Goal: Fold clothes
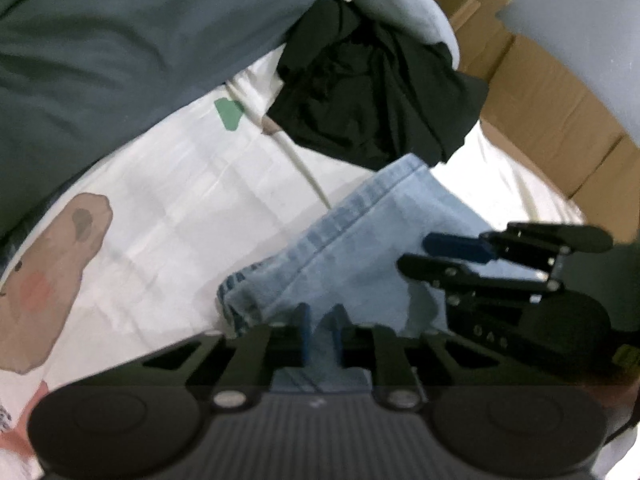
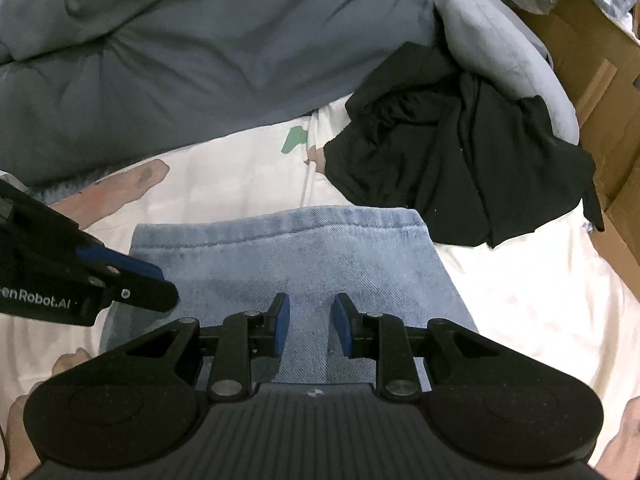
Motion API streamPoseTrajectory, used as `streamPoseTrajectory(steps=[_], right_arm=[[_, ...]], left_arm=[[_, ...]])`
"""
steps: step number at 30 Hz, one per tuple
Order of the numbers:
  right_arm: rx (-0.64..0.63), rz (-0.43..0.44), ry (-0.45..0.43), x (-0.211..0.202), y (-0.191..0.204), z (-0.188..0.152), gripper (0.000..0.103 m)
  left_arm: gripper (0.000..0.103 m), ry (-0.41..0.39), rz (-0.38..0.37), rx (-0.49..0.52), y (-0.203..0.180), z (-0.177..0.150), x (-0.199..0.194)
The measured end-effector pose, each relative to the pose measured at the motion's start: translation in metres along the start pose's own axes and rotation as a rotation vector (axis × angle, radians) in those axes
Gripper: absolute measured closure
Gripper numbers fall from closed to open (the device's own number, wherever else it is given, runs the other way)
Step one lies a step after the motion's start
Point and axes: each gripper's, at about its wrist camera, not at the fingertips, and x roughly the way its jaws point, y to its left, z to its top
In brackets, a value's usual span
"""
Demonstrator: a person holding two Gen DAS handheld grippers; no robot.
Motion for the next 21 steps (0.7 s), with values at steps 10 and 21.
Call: streamPoseTrajectory(steps=[10, 21], right_arm=[[0.026, 0.02, 0.041, 0.012, -0.006, 0.002, 0.071], [0.033, 0.03, 0.041, -0.014, -0.015, -0.013, 0.07]], left_arm=[[0.1, 0.031, 0.018, 0.004, -0.001, 0.006, 0.003], [0.1, 0.03, 0.023, 0.002, -0.001, 0.004, 0.005]])
